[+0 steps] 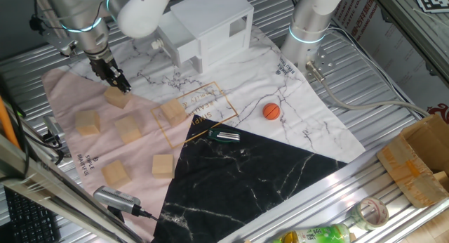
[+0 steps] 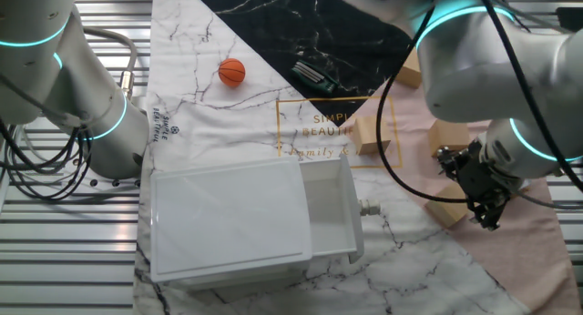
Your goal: Stack the blocks into a pyramid shape
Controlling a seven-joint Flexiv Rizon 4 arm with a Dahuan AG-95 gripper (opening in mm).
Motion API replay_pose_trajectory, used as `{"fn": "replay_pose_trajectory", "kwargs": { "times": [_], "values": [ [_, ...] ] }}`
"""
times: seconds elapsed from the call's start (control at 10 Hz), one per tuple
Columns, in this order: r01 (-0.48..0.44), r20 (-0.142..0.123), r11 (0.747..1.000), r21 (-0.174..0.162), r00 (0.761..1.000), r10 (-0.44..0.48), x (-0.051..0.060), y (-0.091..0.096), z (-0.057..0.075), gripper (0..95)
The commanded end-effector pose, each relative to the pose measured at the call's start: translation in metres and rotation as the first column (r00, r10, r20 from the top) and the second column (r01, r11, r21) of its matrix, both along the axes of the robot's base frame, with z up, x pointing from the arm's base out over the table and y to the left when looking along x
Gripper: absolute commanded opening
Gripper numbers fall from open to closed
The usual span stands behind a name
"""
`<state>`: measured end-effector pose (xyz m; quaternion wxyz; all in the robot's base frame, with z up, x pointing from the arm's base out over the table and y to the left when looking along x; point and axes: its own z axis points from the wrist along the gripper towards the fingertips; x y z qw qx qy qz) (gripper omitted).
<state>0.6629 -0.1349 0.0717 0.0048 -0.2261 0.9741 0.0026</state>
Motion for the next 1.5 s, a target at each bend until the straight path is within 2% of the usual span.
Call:
{"fn": "replay_pose_trajectory", "kwargs": {
  "times": [0.1, 0.9, 1.2, 1.5],
  "values": [
    [-0.014, 0.002, 1.000, 0.002, 1.000, 0.014, 0.002, -0.001, -0.004, 95.0],
    [-0.063, -0.004, 0.998, 0.001, 0.998, 0.063, 0.003, -0.001, -0.022, 95.0],
    [-0.068, -0.002, 0.998, -0.001, 0.998, 0.068, 0.002, -0.001, -0.025, 95.0],
    [-0.077, 0.003, 0.997, -0.001, 0.997, 0.077, 0.001, -0.002, -0.034, 95.0]
  ]
}}
